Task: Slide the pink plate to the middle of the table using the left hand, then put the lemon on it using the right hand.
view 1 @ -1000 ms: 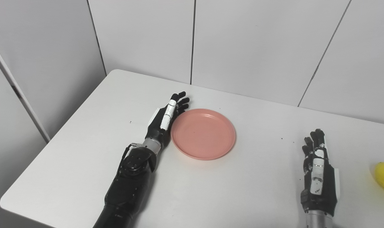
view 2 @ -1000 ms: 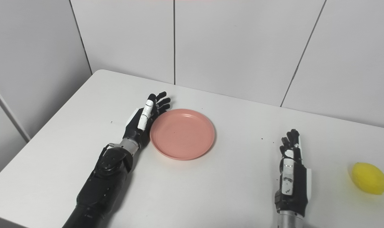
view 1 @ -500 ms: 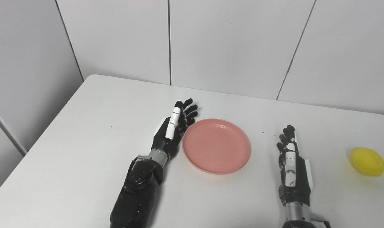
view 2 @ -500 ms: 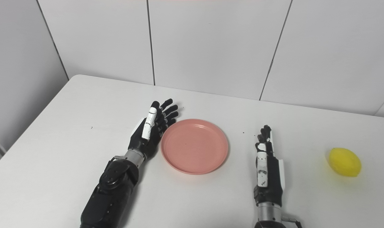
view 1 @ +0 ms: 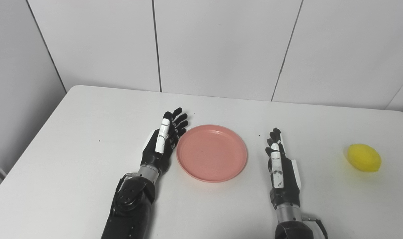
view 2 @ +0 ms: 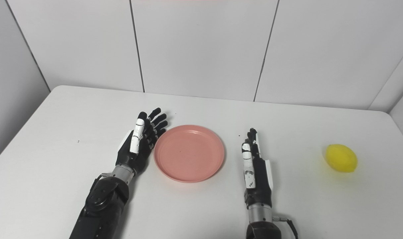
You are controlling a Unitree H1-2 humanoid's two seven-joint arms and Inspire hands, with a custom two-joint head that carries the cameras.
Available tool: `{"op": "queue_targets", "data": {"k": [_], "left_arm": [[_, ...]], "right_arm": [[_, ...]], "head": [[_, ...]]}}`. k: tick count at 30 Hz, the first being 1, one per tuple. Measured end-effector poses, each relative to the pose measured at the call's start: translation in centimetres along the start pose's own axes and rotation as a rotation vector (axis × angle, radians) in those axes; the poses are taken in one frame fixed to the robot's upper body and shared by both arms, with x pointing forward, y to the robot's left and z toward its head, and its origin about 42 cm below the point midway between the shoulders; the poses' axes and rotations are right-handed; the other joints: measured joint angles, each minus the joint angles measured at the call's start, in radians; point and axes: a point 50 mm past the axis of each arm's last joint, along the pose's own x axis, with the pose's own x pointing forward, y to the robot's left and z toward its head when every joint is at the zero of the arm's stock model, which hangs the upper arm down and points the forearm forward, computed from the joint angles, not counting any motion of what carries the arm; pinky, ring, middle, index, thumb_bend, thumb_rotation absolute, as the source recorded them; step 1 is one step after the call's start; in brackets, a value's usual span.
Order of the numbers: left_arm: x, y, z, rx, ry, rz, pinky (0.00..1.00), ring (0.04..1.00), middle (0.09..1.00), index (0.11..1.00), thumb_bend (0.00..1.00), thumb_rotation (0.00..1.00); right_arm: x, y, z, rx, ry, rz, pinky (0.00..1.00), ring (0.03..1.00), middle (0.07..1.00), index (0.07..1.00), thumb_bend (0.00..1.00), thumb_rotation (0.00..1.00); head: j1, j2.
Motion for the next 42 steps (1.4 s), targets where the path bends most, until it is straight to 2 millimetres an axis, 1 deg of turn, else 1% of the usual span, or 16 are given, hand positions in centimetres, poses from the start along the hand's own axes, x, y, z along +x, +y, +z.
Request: {"op": "queue_targets", "data": {"k": [4, 10, 11, 14, 20, 21, 24, 29, 32, 36, 42], "left_arm": [[-0.3, 0.1, 0.0, 0.011, 0.0, 0.001, 0.94, 0.934, 0.927, 0.922, 0.58, 1.0], [-0.7, -0.1, -0.2, 0.034, -0.004, -0.004, 0.95, 0.936, 0.93, 0.929, 0.57, 1.0], [-0.7, -0.1, -0.2, 0.039, -0.005, -0.004, 0.93, 0.927, 0.924, 0.921, 0.56, 1.0], [-1.0, -0.5, -0.5, 0.046, -0.014, -0.01, 0.94, 0.937, 0.934, 0.932, 0.56, 1.0], [-1.5, -2.1, -0.9, 0.069, -0.007, -0.056, 0.97, 0.949, 0.947, 0.95, 0.53, 1.0], [-1.5, -2.3, -0.9, 0.07, -0.003, -0.062, 0.97, 0.956, 0.952, 0.955, 0.56, 1.0], [-1.6, -2.8, -1.1, 0.085, 0.003, -0.086, 0.98, 0.961, 0.955, 0.959, 0.59, 1.0], [-2.0, -3.3, -1.2, 0.089, 0.004, -0.102, 0.98, 0.962, 0.955, 0.962, 0.56, 1.0], [-2.5, -3.7, -1.3, 0.093, 0.004, -0.115, 1.0, 0.977, 0.968, 0.976, 0.57, 1.0], [-2.5, -4.2, -1.5, 0.108, 0.008, -0.133, 1.0, 0.988, 0.979, 0.986, 0.58, 1.0], [-2.6, -4.5, -1.6, 0.112, 0.009, -0.145, 1.0, 0.986, 0.976, 0.981, 0.59, 1.0]], "right_arm": [[0.1, 0.0, 0.3, -0.01, -0.003, -0.004, 1.0, 1.0, 1.0, 1.0, 0.7, 1.0], [0.3, 0.4, 0.6, -0.012, -0.005, -0.006, 1.0, 1.0, 1.0, 1.0, 0.7, 1.0], [0.4, 0.4, 0.6, -0.012, -0.006, -0.006, 1.0, 1.0, 1.0, 1.0, 0.7, 1.0], [0.4, 0.4, 0.6, -0.008, -0.007, -0.008, 1.0, 1.0, 1.0, 1.0, 0.7, 1.0], [0.4, 0.5, 0.6, 0.002, -0.007, -0.011, 1.0, 1.0, 1.0, 0.999, 0.71, 1.0], [0.4, 0.5, 0.6, 0.002, -0.007, -0.013, 1.0, 1.0, 1.0, 0.998, 0.7, 1.0], [0.4, 0.5, 0.6, 0.003, -0.007, -0.023, 1.0, 1.0, 1.0, 0.997, 0.7, 1.0], [0.4, 0.4, 0.6, 0.005, -0.007, -0.029, 1.0, 1.0, 1.0, 0.993, 0.71, 1.0], [0.4, 0.4, 0.6, 0.007, -0.006, -0.034, 1.0, 1.0, 0.998, 0.99, 0.7, 1.0], [0.4, 0.4, 0.6, 0.009, -0.007, -0.041, 1.0, 1.0, 0.998, 0.99, 0.71, 1.0], [0.4, 0.4, 0.7, 0.009, -0.007, -0.044, 1.0, 1.0, 0.997, 0.989, 0.71, 1.0]], "head": [[-0.032, 0.008], [-0.044, 0.012], [-0.048, 0.014], [-0.049, 0.014], [-0.052, 0.014], [-0.052, 0.015], [-0.054, 0.014], [-0.058, 0.018], [-0.061, 0.02], [-0.061, 0.021], [-0.063, 0.023]]}}
